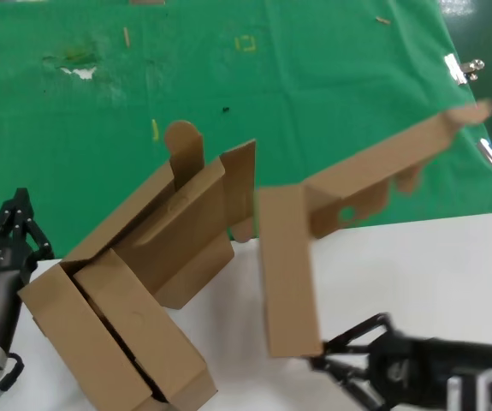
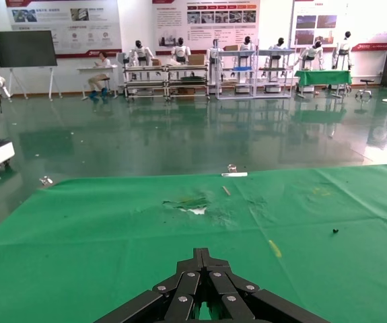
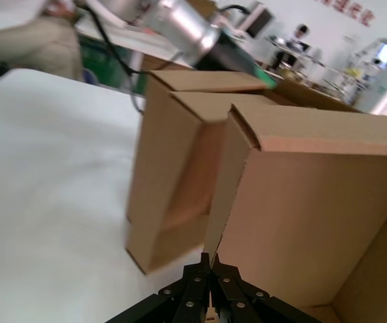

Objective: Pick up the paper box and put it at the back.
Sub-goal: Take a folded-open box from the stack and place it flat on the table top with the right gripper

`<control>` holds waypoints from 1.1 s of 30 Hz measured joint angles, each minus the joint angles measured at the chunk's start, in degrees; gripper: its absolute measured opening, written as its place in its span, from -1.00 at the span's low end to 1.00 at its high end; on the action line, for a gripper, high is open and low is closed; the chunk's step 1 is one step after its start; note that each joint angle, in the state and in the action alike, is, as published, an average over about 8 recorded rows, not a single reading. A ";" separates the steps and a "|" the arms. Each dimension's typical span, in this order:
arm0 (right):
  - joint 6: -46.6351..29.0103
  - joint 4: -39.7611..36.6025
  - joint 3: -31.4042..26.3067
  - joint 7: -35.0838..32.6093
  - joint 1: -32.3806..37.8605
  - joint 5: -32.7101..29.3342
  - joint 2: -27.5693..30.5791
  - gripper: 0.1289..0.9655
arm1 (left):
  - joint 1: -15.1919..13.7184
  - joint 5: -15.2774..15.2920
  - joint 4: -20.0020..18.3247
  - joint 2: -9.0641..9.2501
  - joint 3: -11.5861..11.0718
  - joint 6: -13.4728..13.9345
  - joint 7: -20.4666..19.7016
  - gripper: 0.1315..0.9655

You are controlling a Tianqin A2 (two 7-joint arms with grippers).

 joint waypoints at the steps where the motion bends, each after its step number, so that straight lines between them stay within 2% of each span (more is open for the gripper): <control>1: 0.89 1.08 1.54 0.95 -1.30 0.13 0.83 -0.98 | 0.00 0.00 0.00 0.00 0.00 0.00 0.00 -0.98; 5: 5.46 5.14 7.62 5.86 -6.39 -1.01 3.96 -0.98 | 0.00 0.00 0.00 0.00 0.00 0.00 0.00 -0.98; 8: 10.26 8.28 11.77 11.83 -9.43 -4.77 5.96 -0.98 | 0.00 0.00 0.00 0.00 0.00 0.00 0.00 -0.98; 12: 15.53 12.01 15.41 22.69 -10.05 -14.29 6.55 -0.98 | 0.00 0.00 0.00 0.00 0.00 0.00 0.00 -0.98; 16: 16.30 14.14 14.99 34.30 -5.81 -25.78 4.94 -0.98 | 0.00 0.00 0.00 0.00 0.00 0.00 -0.01 -0.98; 19: 14.51 14.38 10.88 42.38 0.01 -34.13 3.35 -0.98 | 0.00 0.00 0.00 0.00 0.00 0.00 -0.01 -0.98; 23: 9.38 13.56 2.09 52.19 9.81 -44.89 0.83 -0.98 | 0.00 0.00 0.00 0.00 0.00 0.00 -0.01 -0.98; 33: -12.35 8.10 -22.07 72.22 35.84 -71.04 -4.74 -0.98 | 0.00 0.00 0.00 0.00 0.00 0.00 -0.01 -0.98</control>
